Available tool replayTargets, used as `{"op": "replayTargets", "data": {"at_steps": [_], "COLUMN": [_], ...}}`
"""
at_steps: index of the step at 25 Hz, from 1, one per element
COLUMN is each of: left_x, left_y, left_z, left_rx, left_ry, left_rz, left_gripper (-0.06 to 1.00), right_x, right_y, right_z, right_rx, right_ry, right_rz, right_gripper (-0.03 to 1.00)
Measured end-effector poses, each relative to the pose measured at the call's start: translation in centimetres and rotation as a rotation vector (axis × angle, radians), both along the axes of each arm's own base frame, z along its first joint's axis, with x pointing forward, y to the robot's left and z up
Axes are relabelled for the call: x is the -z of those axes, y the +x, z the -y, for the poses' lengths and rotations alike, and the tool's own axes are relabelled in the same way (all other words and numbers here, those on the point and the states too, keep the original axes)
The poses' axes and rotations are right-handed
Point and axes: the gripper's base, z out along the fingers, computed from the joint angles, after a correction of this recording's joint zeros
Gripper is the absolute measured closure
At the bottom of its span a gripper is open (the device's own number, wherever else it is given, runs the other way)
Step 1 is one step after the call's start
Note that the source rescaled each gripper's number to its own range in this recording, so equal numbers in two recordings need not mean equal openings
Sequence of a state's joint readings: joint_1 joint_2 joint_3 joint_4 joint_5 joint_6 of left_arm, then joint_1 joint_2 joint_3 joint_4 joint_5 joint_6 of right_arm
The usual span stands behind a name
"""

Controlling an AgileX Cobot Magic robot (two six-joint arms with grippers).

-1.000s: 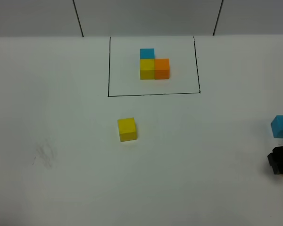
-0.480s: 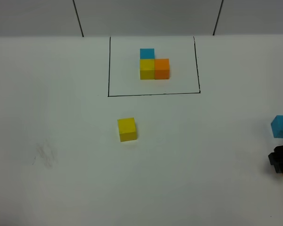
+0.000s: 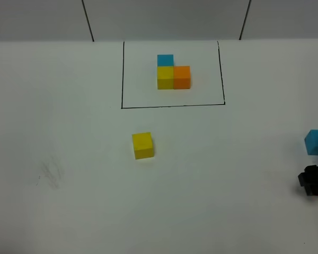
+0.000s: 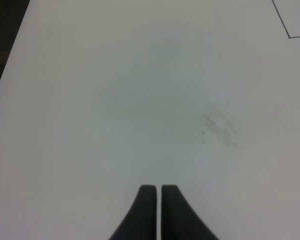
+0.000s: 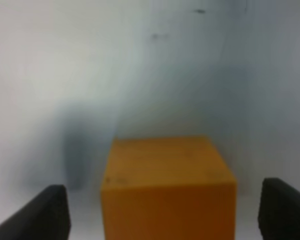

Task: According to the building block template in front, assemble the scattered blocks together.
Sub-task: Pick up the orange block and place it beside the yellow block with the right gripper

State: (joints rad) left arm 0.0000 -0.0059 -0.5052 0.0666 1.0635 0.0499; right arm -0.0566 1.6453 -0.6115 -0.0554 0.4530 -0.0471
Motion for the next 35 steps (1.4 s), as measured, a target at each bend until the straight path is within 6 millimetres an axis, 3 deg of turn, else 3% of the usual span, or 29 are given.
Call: {"op": "replayTargets", "data": {"at_steps": [5, 9, 21, 23, 30, 35], "left_x": [0.0, 0.0, 0.0, 0.0, 0.0, 0.0], "left_y": [0.0, 0.0, 0.0, 0.0, 0.0, 0.0], "left_z": [0.0, 0.0, 0.0, 0.0, 0.0, 0.0], "left_rx": [0.000, -0.001, -0.001, -0.001, -0.001, -0.001], "left_ry": [0.000, -0.001, -0.001, -0.001, -0.001, -0.001], "left_rz": [0.000, 0.000, 0.000, 0.000, 0.000, 0.000], "left_gripper": [0.94, 0.94, 0.94, 0.94, 0.94, 0.94], "right_x": [0.0, 0.3, 0.2, -0.7, -6.8, -9.8], "right_y": [0.1, 0.1, 0.2, 0.3, 0.8, -0.1], "right_z": [0.0, 0.0, 0.0, 0.1, -1.4, -3.5], "right_rx": [0.000, 0.000, 0.001, 0.003, -0.076, -0.336], "right_ry": [0.000, 0.001, 0.000, -0.001, -0.004, -0.047], "right_rz": [0.006, -0.007, -0.032, -0.048, 0.104, 0.202], "right_gripper": [0.23, 0.47, 0.47, 0.47, 0.47, 0.47]}}
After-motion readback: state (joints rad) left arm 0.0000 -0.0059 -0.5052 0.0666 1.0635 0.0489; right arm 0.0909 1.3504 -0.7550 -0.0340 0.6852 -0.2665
